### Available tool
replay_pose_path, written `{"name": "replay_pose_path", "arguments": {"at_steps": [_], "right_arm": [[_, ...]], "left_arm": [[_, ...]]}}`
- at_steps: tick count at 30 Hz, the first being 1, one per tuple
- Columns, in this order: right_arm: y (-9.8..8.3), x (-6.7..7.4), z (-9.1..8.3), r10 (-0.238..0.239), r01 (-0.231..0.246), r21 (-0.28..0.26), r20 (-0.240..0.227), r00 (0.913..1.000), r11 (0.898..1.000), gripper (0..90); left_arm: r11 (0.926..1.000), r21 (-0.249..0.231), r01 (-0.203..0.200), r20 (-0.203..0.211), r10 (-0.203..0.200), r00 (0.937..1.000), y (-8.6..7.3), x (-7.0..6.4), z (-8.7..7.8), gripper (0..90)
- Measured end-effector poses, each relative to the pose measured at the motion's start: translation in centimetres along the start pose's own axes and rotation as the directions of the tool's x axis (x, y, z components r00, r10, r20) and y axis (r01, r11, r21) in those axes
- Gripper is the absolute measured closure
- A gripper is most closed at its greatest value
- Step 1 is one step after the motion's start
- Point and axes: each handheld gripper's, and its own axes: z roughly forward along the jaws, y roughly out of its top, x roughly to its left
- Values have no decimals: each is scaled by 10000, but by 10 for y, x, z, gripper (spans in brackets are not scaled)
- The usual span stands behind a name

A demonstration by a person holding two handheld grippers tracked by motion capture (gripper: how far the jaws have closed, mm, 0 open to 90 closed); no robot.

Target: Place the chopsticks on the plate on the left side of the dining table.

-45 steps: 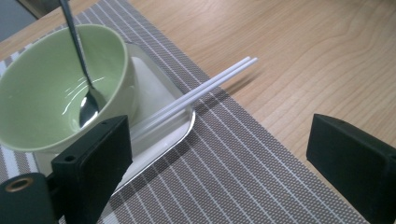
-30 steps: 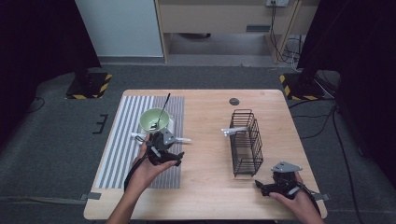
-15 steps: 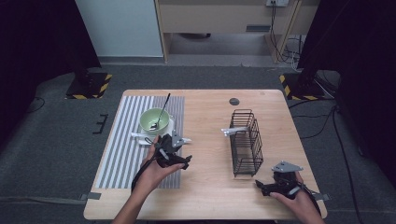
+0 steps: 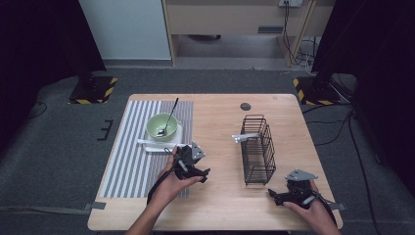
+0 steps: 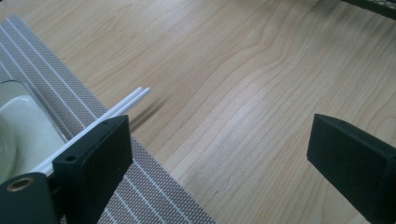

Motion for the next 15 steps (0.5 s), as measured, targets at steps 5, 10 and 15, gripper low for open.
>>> {"name": "replay_pose_path", "arguments": {"at_steps": [5, 10, 15], "right_arm": [[0, 0, 0, 24, -24, 8, 10, 10000, 10000, 3], [0, 0, 0, 18, -18, 4, 12, 10000, 10000, 3], [0, 0, 0, 41, -41, 10, 15, 10000, 10000, 3]], "left_arm": [[9999, -9, -115, 267, 115, 9996, 4, -9, 4, 63], [9998, -125, -122, 671, 130, 9977, 9, -18, 8, 66], [9997, -206, -119, 1137, 142, 9934, 17, -25, 12, 70]]}}
